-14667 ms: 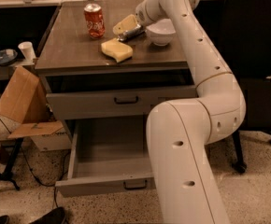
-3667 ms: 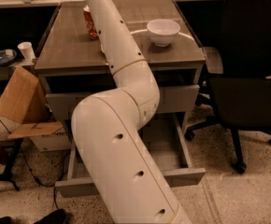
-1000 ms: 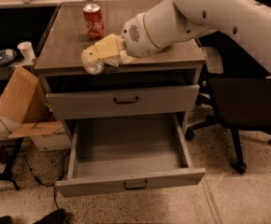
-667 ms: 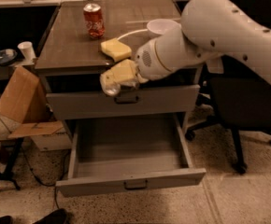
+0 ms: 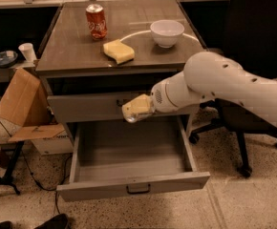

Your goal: Place redbull can into middle drawer

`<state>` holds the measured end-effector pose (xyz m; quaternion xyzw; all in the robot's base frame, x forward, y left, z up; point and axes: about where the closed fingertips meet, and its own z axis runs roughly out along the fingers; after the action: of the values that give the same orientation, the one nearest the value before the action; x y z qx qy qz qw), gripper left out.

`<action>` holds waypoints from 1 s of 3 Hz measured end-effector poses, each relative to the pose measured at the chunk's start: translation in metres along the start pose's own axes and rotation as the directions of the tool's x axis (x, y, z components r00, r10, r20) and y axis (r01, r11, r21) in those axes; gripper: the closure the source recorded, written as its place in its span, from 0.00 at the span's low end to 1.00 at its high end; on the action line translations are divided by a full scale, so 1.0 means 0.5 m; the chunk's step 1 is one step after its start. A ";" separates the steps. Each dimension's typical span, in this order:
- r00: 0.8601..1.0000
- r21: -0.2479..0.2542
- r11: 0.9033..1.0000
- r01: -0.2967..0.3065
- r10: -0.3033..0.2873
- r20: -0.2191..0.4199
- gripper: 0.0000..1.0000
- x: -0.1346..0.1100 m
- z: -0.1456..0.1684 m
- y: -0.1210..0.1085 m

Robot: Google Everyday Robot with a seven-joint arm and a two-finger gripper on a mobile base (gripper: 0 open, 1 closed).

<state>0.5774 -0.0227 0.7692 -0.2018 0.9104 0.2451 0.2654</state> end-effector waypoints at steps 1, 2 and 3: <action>1.000 0.031 0.999 -0.019 0.019 -0.001 1.00 0.043 0.082 -0.051; 0.999 -0.001 0.999 -0.051 0.051 -0.010 1.00 0.118 0.192 -0.064; 0.999 -0.010 0.999 -0.053 0.053 -0.007 1.00 0.113 0.192 -0.060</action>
Offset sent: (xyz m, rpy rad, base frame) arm 0.0198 0.0026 -0.1168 -0.0133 0.0426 -0.0373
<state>0.5853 -0.0068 0.6551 -0.1796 0.9152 0.2558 0.2545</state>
